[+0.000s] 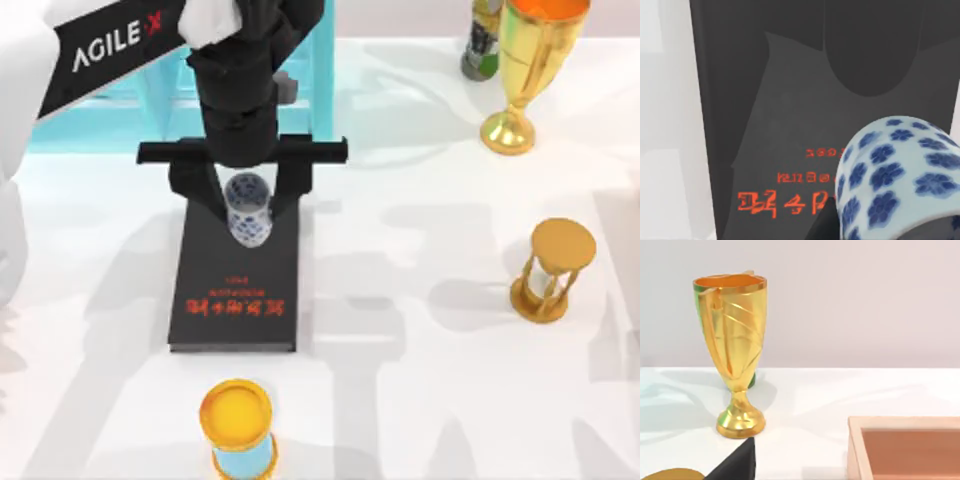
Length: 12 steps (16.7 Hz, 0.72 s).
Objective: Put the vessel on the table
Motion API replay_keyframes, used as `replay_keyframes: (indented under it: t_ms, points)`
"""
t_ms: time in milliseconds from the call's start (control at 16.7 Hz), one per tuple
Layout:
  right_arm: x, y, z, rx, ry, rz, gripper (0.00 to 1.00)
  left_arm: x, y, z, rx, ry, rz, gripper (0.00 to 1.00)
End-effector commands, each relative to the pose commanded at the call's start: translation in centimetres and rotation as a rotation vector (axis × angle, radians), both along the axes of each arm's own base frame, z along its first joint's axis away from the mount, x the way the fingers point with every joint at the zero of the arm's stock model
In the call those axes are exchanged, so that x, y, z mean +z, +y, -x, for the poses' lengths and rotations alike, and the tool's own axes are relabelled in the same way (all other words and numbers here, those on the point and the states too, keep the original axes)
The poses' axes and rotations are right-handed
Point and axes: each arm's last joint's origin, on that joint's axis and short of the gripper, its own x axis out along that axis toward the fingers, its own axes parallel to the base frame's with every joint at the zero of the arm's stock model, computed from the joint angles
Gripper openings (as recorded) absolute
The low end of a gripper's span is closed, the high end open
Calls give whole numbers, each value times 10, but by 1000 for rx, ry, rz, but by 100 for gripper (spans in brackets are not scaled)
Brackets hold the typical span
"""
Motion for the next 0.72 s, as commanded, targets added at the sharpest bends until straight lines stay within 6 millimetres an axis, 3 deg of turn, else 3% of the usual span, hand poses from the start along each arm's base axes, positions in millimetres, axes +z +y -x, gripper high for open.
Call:
replay_keyframes:
  t_ms: [360, 480, 720]
  points:
    - [0, 0, 0, 0, 0, 0, 100, 1, 8, -1, -1, 5, -3, 0]
    - [0, 0, 0, 0, 0, 0, 100, 10, 33, 0, -2, 4, -3, 0]
    - [0, 0, 0, 0, 0, 0, 100, 31, 102, 12, 0, 1, -1, 0]
